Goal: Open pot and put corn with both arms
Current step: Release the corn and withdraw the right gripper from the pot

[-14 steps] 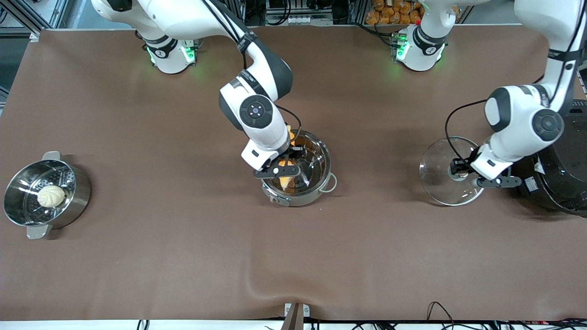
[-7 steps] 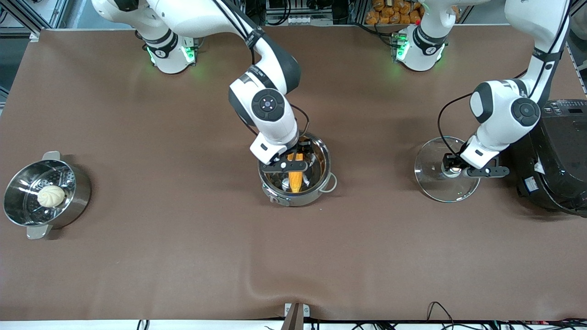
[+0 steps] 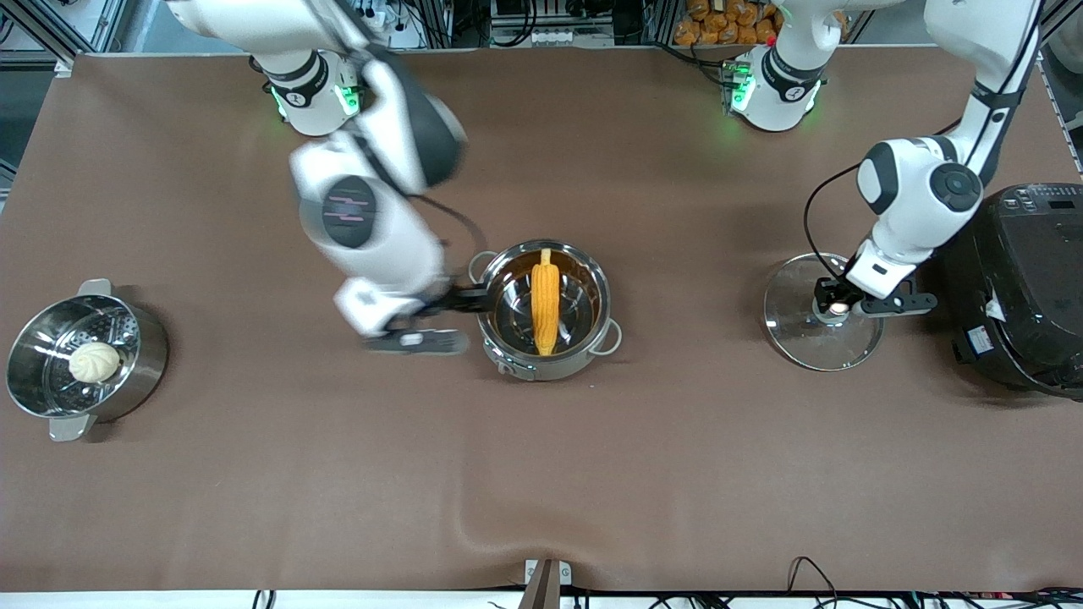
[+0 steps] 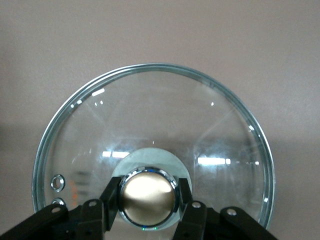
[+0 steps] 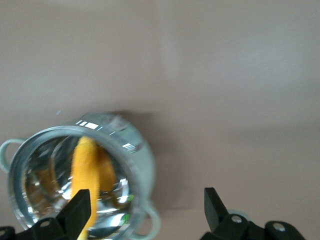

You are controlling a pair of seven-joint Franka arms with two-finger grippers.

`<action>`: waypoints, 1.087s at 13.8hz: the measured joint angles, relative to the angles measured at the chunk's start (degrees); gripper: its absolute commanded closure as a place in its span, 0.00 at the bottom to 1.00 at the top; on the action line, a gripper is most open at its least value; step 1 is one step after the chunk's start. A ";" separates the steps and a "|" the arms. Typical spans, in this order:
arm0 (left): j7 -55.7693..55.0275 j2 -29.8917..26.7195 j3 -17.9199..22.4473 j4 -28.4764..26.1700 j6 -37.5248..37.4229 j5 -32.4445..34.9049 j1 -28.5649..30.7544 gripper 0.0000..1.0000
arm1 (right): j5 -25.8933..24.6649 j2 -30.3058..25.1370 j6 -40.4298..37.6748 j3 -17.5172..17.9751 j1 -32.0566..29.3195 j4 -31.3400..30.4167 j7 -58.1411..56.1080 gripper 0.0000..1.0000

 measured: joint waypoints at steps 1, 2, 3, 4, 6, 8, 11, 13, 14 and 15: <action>-0.16 0.00 -0.05 -1.27 1.52 0.00 0.00 1.00 | -1.22 -2.91 -2.76 -0.09 -2.99 0.06 -1.27 0.00; -0.61 -0.02 -0.08 -1.95 2.34 0.00 -0.01 1.00 | -1.84 -5.78 -5.24 -0.14 -6.03 0.10 -1.93 0.00; -0.76 -0.10 -0.10 -2.12 2.52 0.00 0.00 1.00 | -2.18 -8.66 -7.52 -0.16 -9.26 0.08 -2.73 0.00; -0.77 -0.09 -0.11 -2.13 2.52 0.00 0.01 1.00 | -2.57 -10.94 -9.93 -0.16 -11.92 0.04 -3.73 0.00; -0.77 -0.06 -0.12 -2.13 2.54 0.00 0.02 1.00 | -4.39 -14.12 -15.52 -0.11 -15.60 -0.05 -8.74 0.00; -0.81 -0.03 -0.13 -2.13 2.58 0.00 0.03 1.00 | -6.51 -16.58 -19.51 -0.11 -17.79 -0.15 -11.68 0.00; -1.85 0.00 -0.15 -2.13 2.70 0.00 -0.17 1.00 | -8.46 -21.13 -24.04 -0.11 -20.37 -1.46 -15.24 0.00; -4.39 0.10 -0.15 -2.12 3.04 0.00 -1.39 0.89 | -8.56 -23.32 -22.78 -0.09 -22.66 -4.16 -17.35 0.00; -5.01 0.12 -0.15 -2.11 3.14 0.00 -1.99 0.24 | -8.56 -23.44 -21.19 -0.09 -24.08 -5.10 -19.63 0.00; -5.24 0.14 -0.16 -2.08 3.16 0.00 -2.27 0.00 | -8.56 -23.17 -19.71 -0.08 -25.79 -5.94 -22.32 0.00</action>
